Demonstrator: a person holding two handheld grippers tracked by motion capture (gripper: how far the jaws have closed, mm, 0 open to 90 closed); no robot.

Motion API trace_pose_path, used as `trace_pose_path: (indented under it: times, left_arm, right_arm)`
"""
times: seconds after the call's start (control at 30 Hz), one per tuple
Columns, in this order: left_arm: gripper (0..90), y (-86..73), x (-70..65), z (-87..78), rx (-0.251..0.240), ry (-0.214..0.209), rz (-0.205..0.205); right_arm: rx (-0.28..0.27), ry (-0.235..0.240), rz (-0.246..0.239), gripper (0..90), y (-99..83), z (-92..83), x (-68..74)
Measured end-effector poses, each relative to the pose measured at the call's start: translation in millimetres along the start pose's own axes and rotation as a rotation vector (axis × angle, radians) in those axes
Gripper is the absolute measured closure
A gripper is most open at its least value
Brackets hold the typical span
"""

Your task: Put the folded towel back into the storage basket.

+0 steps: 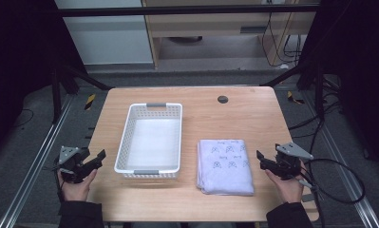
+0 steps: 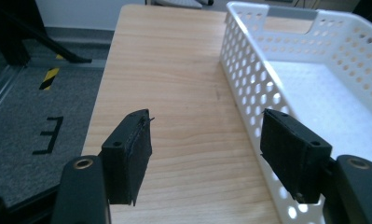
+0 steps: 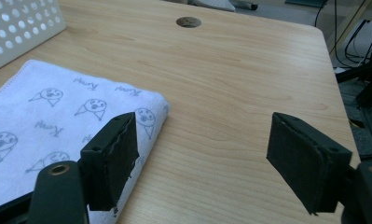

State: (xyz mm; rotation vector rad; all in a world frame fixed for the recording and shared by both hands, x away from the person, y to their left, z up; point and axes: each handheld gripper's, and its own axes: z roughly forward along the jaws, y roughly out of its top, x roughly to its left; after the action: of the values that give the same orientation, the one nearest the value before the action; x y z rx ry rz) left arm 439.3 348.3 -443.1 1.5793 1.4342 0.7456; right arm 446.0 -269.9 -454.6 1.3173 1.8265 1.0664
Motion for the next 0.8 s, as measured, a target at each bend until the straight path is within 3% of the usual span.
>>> trace_pose_path:
  times: [0.13, 0.3, 0.37, 0.8]
  left_arm:
    - [32.6, 5.3, -11.3, -3.6, -0.008, -0.016, 0.029]
    - [32.3, 11.0, -28.2, -7.6, -0.011, -0.067, 0.043]
    - [32.0, 13.5, -36.9, -9.4, -0.015, -0.072, 0.067]
    - [30.5, 18.4, -62.4, -12.6, -0.028, -0.109, 0.098]
  right_arm:
    - [-0.008, 0.011, 0.008, 22.3, 2.8, -3.3, -1.9]
    - [-0.012, 0.02, 0.006, 19.5, 5.6, -4.3, 0.2]
    - [-0.025, 0.03, -0.003, 19.7, 8.8, -6.2, 2.4]
    - [-0.052, 0.058, -0.015, 23.3, 18.4, -9.9, 4.8]
